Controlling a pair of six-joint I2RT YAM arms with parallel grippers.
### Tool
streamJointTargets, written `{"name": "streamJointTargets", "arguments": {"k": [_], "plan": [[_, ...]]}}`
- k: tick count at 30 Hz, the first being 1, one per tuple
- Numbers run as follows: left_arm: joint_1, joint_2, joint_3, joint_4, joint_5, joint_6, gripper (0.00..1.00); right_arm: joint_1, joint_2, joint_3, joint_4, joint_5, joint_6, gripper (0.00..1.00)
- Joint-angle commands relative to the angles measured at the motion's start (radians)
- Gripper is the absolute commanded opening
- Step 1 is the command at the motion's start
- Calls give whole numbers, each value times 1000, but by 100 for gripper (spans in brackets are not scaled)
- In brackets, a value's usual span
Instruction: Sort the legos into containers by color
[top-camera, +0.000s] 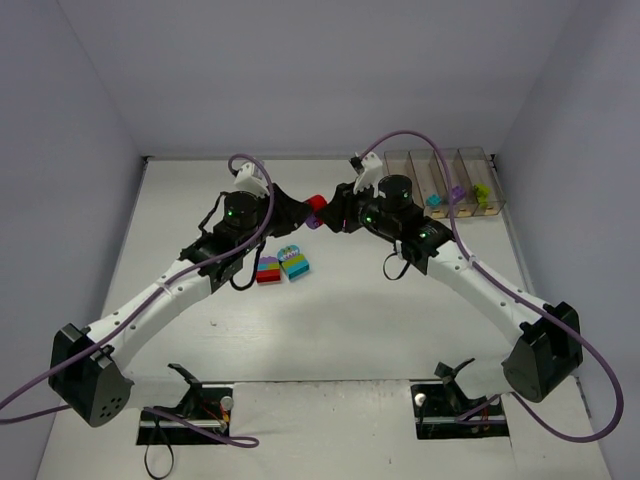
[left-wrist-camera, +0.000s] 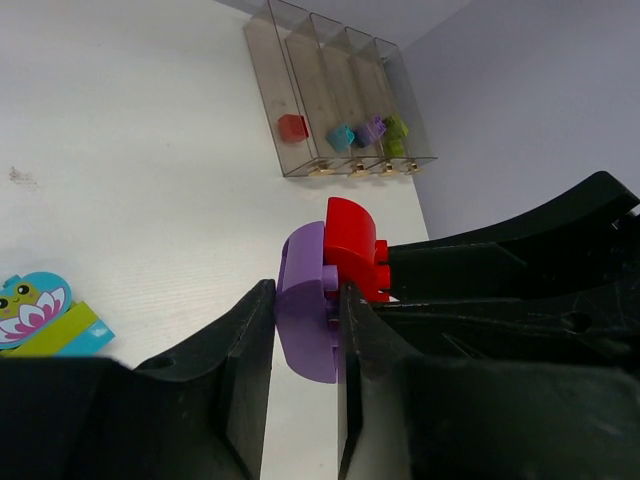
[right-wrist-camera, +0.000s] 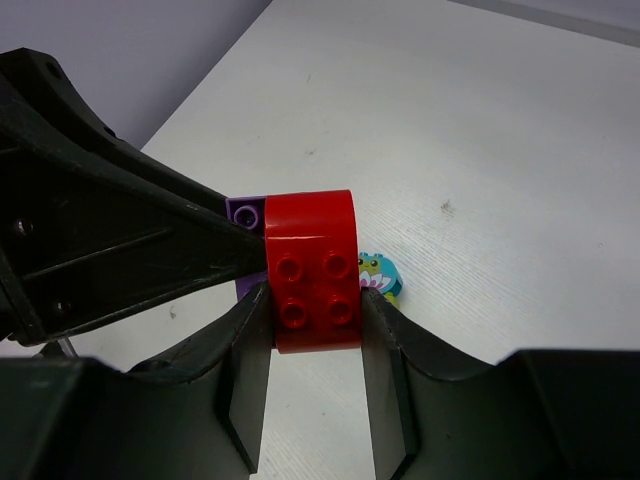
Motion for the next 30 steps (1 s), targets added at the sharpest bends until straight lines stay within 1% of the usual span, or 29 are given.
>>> {"name": "streamJointTargets", "arguments": {"k": [1,7,11,14,17,18,21,25,26,28,30], "plan": [[-2,-1,8,20,-65,37,0,4,-66,30,108,0,-9,0],[1,28,-23,8,-133,71,0,-12,-69,53,91,26,-27,0],[32,54,-29,7,-144,71,0,-30,-67,64,69,55,-53,0],[56,60,-29,11,-122,76,0,-91,-64,61,55,89,-73,0],[55,53,-21,13,-95,100,0,-162,-21,71,25,162,-99,0],[55,49,-20,11,-79,105,0,-223,17,87,16,176,-105,0],[55,27,-26,11,-17,125,0,-319,123,128,3,225,-145,0],[53,-18,-54,8,46,168,0,-384,287,264,-18,232,-208,0],[52,-39,-60,7,65,172,0,-392,354,290,-24,231,-217,0],[52,-67,-83,16,86,191,0,-412,416,364,-52,242,-237,0],[53,-87,-92,16,117,205,0,-423,486,395,-54,264,-242,0]]}}
